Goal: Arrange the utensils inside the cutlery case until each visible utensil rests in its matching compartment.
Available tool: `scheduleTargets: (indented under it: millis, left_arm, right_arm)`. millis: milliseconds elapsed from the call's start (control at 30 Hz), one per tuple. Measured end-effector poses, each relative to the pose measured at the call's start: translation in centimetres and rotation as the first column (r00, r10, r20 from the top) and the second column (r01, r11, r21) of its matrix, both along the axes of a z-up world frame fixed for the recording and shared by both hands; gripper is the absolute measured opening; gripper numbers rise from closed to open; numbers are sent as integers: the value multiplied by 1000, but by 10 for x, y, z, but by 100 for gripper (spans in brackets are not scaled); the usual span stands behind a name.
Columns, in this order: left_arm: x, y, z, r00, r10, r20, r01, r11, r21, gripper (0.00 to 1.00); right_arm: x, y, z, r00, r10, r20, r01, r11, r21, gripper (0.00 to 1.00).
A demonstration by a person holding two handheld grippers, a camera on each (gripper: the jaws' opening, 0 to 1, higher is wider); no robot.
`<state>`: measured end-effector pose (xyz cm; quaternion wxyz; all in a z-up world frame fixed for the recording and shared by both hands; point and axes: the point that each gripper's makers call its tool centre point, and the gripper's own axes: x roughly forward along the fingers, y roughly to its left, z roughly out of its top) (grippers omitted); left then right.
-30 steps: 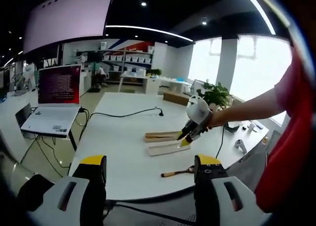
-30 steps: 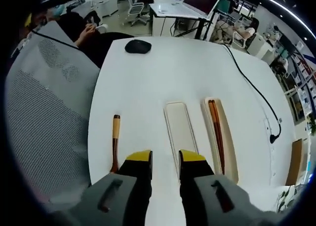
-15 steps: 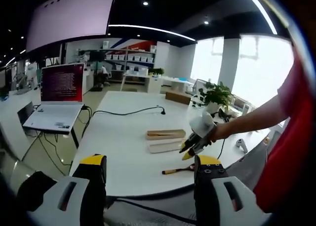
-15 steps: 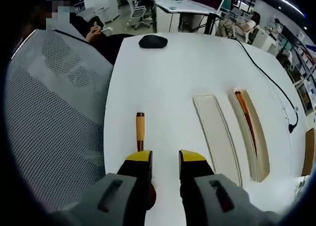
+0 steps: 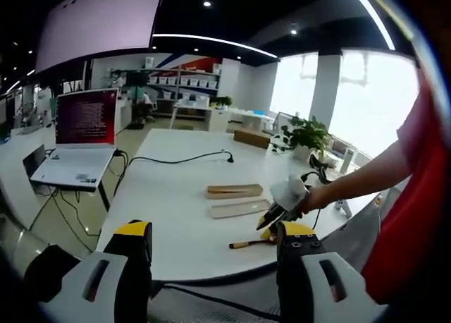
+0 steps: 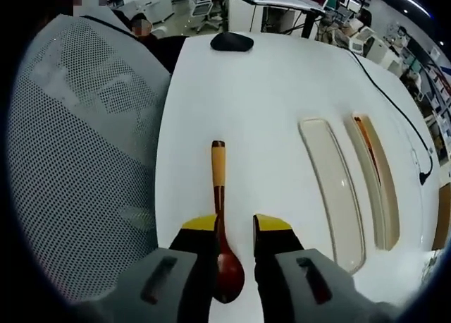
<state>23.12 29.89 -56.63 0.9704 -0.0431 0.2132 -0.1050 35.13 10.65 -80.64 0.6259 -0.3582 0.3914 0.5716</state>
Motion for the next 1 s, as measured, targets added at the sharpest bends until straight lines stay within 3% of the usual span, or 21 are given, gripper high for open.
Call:
scheduleTargets:
  millis: [1000]
  left_arm:
    - [-5, 4, 1, 1000, 1, -3, -1, 1000, 2, 73]
  right_arm:
    - [-13, 12, -15, 998, 55, 26, -55, 998, -27, 12]
